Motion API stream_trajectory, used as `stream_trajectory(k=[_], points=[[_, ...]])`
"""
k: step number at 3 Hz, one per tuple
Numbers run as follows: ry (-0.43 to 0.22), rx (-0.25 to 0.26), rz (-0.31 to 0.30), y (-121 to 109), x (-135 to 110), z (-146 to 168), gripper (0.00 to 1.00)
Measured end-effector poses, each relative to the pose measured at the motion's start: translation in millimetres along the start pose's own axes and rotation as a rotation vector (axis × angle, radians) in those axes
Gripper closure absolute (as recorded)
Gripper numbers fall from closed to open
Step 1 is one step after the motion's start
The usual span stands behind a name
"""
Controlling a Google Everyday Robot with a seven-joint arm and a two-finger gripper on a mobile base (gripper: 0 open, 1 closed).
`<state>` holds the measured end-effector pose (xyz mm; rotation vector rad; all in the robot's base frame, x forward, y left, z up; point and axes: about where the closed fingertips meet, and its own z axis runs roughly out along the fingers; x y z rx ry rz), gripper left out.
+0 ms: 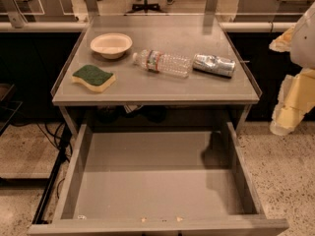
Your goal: Place water bottle into top drawer
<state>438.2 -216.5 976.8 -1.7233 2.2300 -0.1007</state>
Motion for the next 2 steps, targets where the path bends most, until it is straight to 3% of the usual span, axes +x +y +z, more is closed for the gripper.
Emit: stream_trajectory(k=[1, 2], points=[[0.000, 0.000, 0.000, 0, 0, 0, 0.00], [-0.011, 0.021, -0.045, -17, -19, 6, 0.00]])
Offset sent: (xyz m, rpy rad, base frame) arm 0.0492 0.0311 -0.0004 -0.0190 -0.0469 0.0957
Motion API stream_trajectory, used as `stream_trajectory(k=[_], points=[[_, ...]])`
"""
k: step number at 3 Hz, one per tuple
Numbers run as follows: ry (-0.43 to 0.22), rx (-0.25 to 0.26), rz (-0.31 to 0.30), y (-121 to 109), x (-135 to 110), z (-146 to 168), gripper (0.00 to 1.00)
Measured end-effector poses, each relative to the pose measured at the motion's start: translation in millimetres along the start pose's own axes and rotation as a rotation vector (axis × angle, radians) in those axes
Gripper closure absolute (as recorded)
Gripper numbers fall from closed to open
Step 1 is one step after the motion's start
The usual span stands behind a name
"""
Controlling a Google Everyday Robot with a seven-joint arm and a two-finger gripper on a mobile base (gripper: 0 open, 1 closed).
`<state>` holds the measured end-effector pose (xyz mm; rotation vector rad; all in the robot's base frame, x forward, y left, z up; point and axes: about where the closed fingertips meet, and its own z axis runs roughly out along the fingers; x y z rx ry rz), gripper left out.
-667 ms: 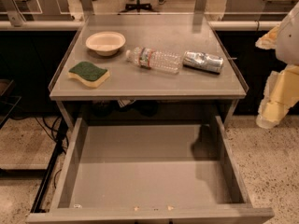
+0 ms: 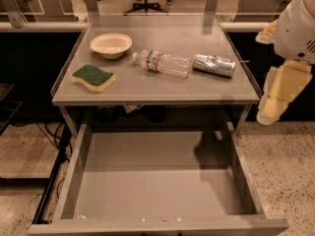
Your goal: Place water bottle into top drawer
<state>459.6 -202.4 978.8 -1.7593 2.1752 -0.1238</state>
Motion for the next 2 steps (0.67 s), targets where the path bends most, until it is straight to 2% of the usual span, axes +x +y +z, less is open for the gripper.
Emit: stream_trajectory(k=[1, 2], points=[[-0.105, 0.009, -0.031, -36, -20, 12, 0.00], [-0.245, 0.054, -0.002, -54, -39, 13, 0.00]])
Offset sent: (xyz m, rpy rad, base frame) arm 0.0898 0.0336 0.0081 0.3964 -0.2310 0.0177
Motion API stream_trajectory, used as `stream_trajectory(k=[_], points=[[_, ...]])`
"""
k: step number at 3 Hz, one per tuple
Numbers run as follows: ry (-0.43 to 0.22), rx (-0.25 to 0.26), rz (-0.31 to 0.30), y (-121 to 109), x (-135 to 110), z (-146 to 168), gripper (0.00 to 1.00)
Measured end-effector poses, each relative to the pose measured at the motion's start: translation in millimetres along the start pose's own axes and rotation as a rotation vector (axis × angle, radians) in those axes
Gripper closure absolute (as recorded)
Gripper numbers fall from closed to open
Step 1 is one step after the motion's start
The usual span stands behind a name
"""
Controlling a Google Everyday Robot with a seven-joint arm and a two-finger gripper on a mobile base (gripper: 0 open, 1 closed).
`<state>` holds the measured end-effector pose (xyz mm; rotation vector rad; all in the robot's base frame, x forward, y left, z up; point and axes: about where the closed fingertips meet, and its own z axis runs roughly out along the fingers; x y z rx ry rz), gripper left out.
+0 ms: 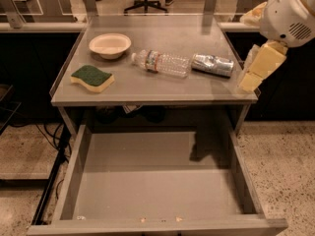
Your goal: Place water bottle into top drawer
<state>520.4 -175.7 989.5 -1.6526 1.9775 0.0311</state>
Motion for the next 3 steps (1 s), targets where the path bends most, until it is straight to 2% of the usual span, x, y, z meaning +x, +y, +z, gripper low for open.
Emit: stream_trajectory(k=[1, 2, 3], points=[[-0.045, 0.045, 0.012, -10, -6, 1, 0.00], [-0.045, 0.045, 0.012, -10, -6, 1, 0.00], [-0.073, 0.047, -0.004, -22, -17, 20, 0.00]])
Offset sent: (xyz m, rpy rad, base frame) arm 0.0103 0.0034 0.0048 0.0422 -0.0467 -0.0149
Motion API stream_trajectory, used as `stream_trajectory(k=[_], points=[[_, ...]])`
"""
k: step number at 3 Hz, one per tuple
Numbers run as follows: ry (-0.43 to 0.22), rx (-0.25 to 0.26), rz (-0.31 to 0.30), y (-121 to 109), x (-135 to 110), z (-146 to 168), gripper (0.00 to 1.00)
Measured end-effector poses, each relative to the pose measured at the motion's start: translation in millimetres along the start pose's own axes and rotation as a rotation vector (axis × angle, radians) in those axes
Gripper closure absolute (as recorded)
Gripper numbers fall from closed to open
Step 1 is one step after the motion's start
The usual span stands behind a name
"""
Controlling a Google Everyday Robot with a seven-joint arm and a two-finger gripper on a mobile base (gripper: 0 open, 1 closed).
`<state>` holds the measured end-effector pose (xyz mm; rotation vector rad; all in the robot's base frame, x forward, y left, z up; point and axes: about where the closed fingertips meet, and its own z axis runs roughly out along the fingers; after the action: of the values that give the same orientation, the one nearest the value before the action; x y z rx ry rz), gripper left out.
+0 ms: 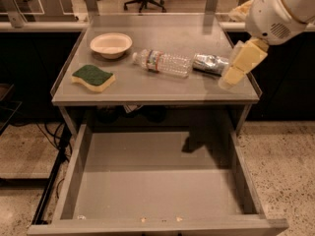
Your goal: Place water bottle into top drawer
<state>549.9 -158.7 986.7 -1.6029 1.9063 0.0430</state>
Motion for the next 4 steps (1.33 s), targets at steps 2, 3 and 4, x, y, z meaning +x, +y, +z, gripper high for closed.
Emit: stream_trajectory(k=[2, 3, 4], points=[[-0.075, 0.080, 0.109, -61, -7, 79, 0.00], [-0.089, 0.130, 0.224, -96, 3, 104, 0.00], [-0.091, 0.130, 0.241, -97, 4, 106, 0.00]])
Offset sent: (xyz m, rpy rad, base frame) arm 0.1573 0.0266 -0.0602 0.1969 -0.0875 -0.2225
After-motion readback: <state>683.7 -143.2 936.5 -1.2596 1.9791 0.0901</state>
